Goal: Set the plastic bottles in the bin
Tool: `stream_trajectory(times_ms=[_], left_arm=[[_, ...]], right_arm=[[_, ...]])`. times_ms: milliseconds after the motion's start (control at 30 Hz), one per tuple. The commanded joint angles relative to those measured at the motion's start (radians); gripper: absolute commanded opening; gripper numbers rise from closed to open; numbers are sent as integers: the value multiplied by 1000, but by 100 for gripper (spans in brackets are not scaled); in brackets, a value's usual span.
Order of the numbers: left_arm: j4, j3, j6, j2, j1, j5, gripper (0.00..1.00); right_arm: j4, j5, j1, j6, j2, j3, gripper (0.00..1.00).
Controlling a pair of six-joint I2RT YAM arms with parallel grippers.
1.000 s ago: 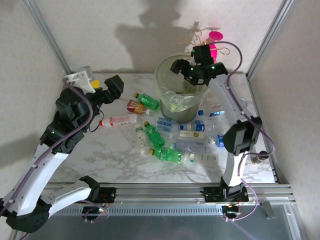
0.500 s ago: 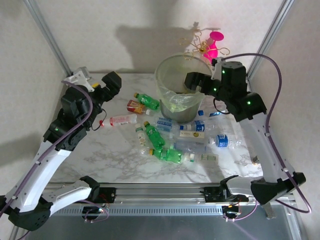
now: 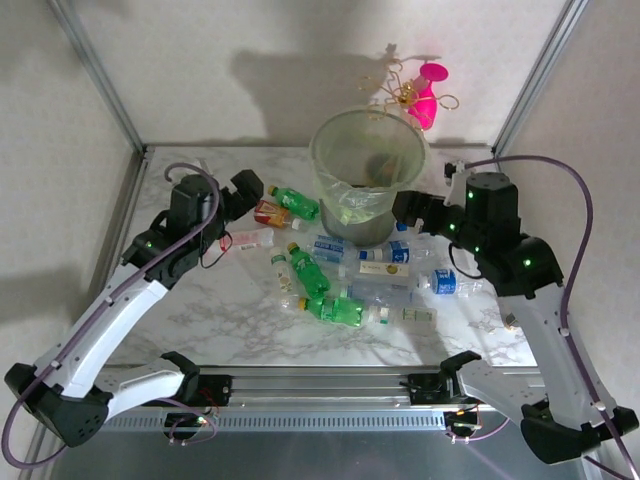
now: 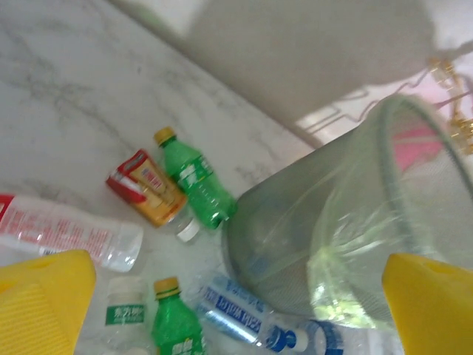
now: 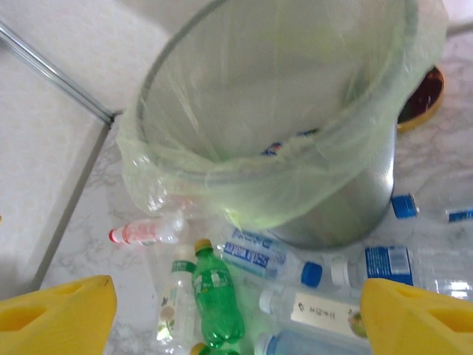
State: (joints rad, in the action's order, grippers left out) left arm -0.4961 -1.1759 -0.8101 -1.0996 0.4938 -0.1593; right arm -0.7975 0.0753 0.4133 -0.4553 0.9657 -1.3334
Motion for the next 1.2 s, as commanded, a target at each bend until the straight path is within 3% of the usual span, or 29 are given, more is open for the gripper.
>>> stream_trajectory(times_ms=[0, 100, 367, 500, 800, 933, 1167], left_arm=[[-58, 36, -78, -26, -11, 37, 99], [-83, 58, -143, -61, -14, 42, 99], [-146, 69, -200, -157, -18, 91, 97], [-214, 81, -219, -131, -36, 37, 97], [-295, 134, -215, 41, -159, 25, 96], [-324, 115, -186, 93, -177, -4, 95], [-335, 83, -144, 123, -184, 4, 94]], right_arm=[[-72, 20, 14, -30, -31, 68, 84], [-68, 97, 55, -6, -14, 105, 80], [-73, -177, 496, 62, 216, 61, 78], [-70, -258, 617, 112, 412, -26, 75], [-52, -181, 612, 168, 780, -183, 74], [-57, -107, 527, 139, 881, -227, 66], [-82, -95, 472, 186, 1010, -316, 66]])
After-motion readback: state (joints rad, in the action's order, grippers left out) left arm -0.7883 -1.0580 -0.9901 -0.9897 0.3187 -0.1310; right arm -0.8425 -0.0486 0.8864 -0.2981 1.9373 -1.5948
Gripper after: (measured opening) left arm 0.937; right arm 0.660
